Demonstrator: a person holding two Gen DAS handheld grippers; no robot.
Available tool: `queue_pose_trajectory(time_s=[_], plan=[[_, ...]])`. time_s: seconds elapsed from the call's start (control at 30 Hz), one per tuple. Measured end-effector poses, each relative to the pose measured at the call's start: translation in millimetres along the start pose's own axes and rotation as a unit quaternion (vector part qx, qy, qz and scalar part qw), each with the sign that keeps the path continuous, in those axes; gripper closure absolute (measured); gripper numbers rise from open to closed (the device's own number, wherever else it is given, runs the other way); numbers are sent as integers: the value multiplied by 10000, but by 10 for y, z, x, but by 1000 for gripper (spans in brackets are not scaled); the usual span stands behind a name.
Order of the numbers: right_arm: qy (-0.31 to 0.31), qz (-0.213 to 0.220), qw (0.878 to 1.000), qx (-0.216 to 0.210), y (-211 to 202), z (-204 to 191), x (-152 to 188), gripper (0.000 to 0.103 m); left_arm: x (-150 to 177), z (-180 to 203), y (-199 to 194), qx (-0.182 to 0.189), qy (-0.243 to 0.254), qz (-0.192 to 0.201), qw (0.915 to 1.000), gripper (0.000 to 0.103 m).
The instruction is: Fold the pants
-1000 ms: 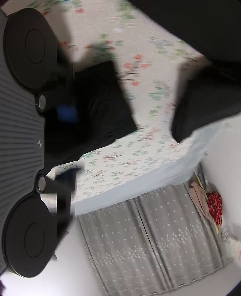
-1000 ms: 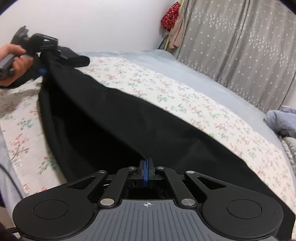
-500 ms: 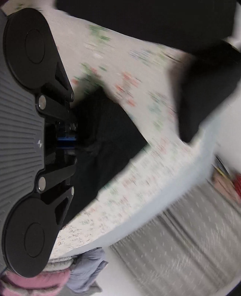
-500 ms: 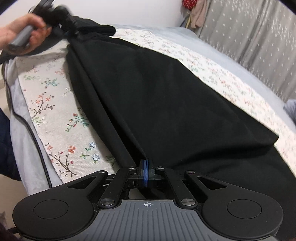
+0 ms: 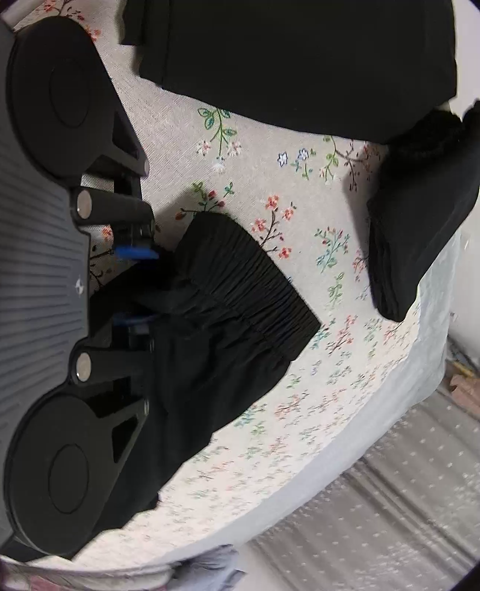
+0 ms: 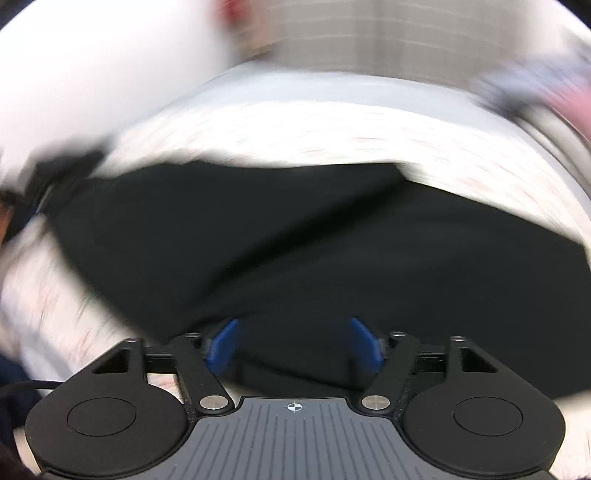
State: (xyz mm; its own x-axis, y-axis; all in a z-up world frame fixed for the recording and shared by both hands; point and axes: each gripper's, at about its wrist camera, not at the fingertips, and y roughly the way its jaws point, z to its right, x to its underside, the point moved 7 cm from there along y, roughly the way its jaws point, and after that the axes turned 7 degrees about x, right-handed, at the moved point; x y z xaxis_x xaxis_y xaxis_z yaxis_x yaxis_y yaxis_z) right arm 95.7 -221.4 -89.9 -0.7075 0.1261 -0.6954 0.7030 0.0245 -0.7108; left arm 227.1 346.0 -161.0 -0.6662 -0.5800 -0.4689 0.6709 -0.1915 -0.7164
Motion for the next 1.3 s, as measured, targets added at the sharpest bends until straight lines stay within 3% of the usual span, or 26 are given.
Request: queue_pose_trajectory(time_s=[0.07, 0.13, 0.2, 0.27, 0.33, 0.37, 0.4, 0.43, 0.47, 0.5, 0.57, 0.6, 0.7, 0.83, 1.0, 1.17, 1.3], plan=[[1299, 25, 9914, 149, -78, 653, -30, 34, -3, -50, 2, 31, -238, 9, 9997, 33], [2461, 106, 9678, 524, -156, 1308, 17, 34, 18, -57, -4, 118, -381, -44, 9992, 32], [3437, 171, 9345, 907, -236, 1914, 145, 34, 26, -28, -2, 162, -451, -49, 9988, 24], [4423, 169, 8884, 1220, -307, 2410, 345, 32, 36, -13, 20, 288, -633, -43, 9976, 19], [4967, 250, 8580, 1288, -332, 2699, 509, 36, 22, 21, 86, 455, -912, -36, 9948, 19], [5063, 281, 8509, 1370, -334, 2790, 549, 38, 25, 21, 100, 484, -1053, 10, 9933, 20], [5119, 323, 8467, 1414, -311, 2837, 560, 40, 25, 34, 110, 442, -1139, 75, 9925, 28], [5129, 300, 8461, 1417, -266, 2852, 576, 40, 33, 51, 111, 387, -1128, 111, 9928, 35], [5038, 259, 8508, 1472, -210, 2840, 557, 44, 40, 65, 121, 271, -1080, 132, 9937, 49], [4920, 265, 8561, 1557, -177, 2808, 546, 51, 42, 73, 128, 153, -1063, 169, 9941, 60], [4766, 287, 8634, 1628, -98, 2811, 479, 66, 42, 65, 131, 162, -1147, 224, 9930, 67], [4790, 304, 8622, 1623, -52, 2816, 459, 76, 31, 47, 123, 192, -1223, 271, 9919, 71], [4916, 347, 8565, 1538, -3, 2979, 528, 91, 6, 11, 68, 372, -1329, 411, 9896, 83], [4885, 566, 8596, 1391, -3, 3051, 395, 98, -123, 123, -108, 649, -1075, 867, 9883, 87], [4844, 820, 8627, 1199, 30, 3096, -66, 99, -477, 391, -315, 1329, -1049, 1518, 9738, 87], [4511, 1312, 8778, 935, -338, 3021, -969, 99, -723, 595, -471, 1396, -1287, 1532, 9698, 87], [4088, 1626, 8939, 864, -650, 2942, -1468, 99, -875, 685, -614, 1337, -1272, 1563, 9703, 87]])
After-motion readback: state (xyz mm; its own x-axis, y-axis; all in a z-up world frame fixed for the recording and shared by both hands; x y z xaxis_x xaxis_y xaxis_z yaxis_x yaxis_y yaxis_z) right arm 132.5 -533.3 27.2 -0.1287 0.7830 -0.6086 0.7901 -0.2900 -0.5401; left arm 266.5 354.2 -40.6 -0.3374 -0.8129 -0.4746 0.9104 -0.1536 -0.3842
